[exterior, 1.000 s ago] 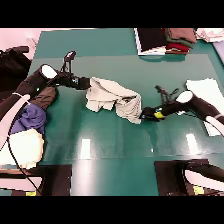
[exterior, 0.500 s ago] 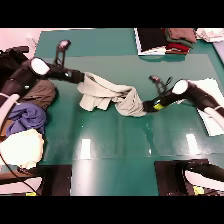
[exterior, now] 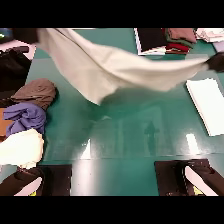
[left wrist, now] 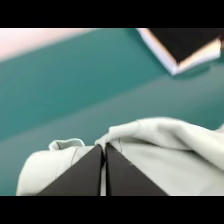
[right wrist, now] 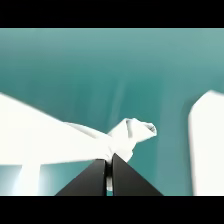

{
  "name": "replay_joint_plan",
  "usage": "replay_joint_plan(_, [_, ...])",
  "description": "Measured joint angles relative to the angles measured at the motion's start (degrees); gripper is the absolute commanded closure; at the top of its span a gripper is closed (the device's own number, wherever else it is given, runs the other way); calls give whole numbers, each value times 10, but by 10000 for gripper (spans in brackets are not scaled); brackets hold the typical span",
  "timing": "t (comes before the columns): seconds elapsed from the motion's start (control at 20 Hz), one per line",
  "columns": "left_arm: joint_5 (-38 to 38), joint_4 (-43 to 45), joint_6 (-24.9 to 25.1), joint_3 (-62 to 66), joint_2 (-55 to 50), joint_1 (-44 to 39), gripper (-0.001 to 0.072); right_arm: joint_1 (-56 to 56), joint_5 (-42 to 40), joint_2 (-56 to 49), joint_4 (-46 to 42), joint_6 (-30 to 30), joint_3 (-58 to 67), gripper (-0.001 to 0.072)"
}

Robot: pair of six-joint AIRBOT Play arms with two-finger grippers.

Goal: Fold the shirts.

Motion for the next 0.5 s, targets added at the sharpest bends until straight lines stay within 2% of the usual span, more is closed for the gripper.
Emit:
replay_joint_plan(0.25, [-22, 4, 0, 64, 108, 0, 684, -37, 28, 55, -7, -4, 115, 691])
replay_joint_plan(0.5, [-86, 5, -4, 78, 148, 0, 684, -59, 99, 38, -8, -5, 191, 691])
